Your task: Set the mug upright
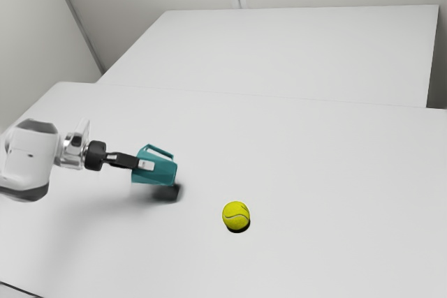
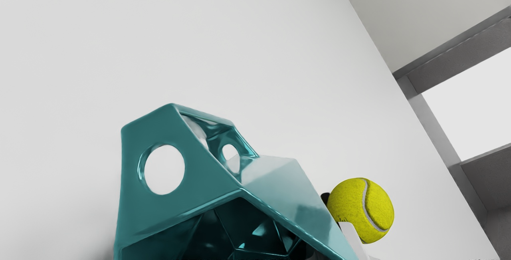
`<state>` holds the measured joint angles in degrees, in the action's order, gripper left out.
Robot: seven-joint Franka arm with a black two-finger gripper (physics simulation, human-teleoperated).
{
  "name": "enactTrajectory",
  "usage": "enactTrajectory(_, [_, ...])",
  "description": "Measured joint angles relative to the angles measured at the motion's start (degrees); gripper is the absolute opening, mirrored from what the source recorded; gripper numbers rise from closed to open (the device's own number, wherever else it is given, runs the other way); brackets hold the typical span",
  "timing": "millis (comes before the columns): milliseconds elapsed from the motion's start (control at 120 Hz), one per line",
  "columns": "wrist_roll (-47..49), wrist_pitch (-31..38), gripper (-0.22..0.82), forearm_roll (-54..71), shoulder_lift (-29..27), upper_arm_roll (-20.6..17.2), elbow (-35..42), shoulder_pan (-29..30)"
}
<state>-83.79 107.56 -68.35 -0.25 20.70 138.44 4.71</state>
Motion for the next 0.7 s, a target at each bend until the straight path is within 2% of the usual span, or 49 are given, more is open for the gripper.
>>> enactTrajectory(233, [4.0, 0.6, -0.18, 10.5, -3.1, -1.5, -4.2, 0.1])
enactTrajectory(458, [14.4, 1.4, -0.18, 28.2, -4.5, -7.9, -11.2, 0.3])
enactTrajectory(700, [29.0, 2.4, -0.18, 46.6, -6.4, -14.7, -13.6, 0.4])
